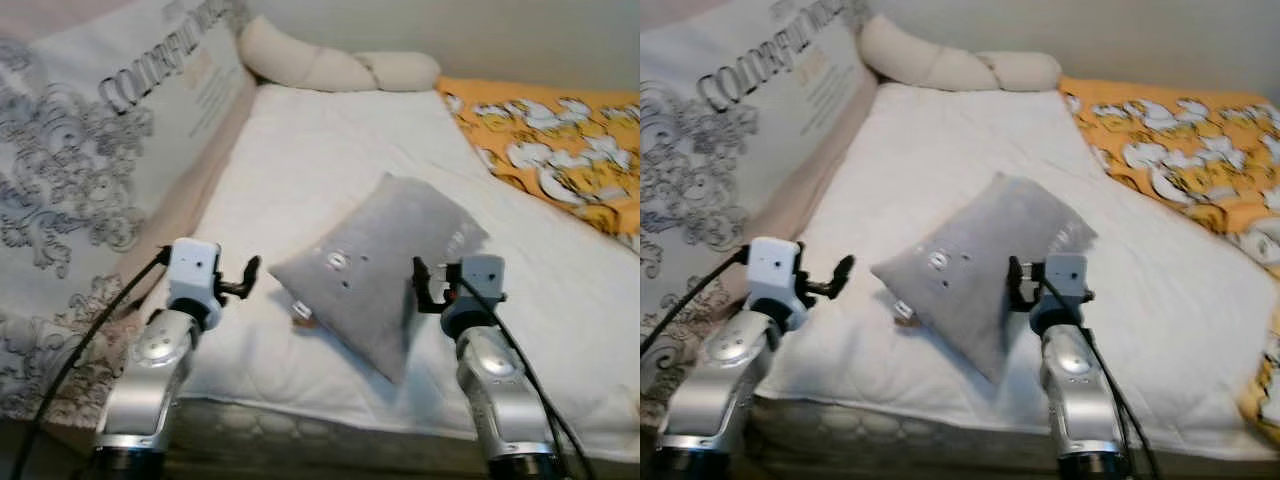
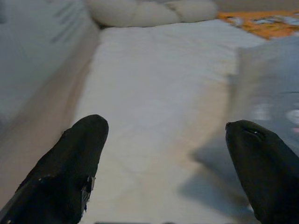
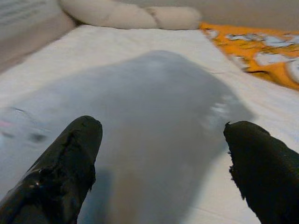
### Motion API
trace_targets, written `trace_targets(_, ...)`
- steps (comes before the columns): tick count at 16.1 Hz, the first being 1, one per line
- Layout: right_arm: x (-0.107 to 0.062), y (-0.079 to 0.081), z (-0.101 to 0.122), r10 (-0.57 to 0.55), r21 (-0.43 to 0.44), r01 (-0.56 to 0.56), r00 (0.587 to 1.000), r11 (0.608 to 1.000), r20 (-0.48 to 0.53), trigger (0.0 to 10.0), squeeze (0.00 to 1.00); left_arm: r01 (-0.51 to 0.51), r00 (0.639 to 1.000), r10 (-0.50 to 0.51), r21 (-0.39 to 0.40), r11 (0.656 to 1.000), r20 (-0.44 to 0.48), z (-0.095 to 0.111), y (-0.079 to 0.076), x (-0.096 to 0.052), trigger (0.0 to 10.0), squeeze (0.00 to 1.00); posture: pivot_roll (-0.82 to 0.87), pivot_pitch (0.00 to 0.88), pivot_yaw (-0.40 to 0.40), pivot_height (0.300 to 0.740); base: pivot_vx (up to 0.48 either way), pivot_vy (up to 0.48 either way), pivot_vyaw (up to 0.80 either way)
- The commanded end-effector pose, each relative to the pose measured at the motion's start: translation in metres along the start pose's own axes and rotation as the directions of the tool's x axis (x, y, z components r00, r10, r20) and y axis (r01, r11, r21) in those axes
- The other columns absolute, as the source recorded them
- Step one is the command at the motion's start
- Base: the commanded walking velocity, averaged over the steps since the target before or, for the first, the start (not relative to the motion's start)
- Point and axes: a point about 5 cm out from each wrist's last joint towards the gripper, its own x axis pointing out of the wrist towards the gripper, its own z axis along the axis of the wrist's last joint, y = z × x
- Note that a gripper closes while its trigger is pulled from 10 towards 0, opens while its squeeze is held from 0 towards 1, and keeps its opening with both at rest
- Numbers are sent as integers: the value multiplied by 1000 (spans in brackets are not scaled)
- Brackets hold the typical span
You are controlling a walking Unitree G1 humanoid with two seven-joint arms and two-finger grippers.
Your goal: Clean up the room
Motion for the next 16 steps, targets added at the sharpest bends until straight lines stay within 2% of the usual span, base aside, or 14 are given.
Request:
trace_targets(1,2,3,4,11,-8,-11,1000,1000,16,10000,0,0,1000,0,2,1000,1,1,0,0,10000,671,40,0,-36,740,274,0,0)
trace_targets(12,4,3,5,6,4,-7,1000,1000,20,10000,0,-6,1000,6,12,1000,1,4,6,0,10000,667,48,0,-26,740,271,0,0)
trace_targets(16,6,2,10,-2,30,1,999,1000,38,10000,0,-11,1000,11,15,1000,0,4,5,2,10000,647,43,0,-24,740,0,0,0)
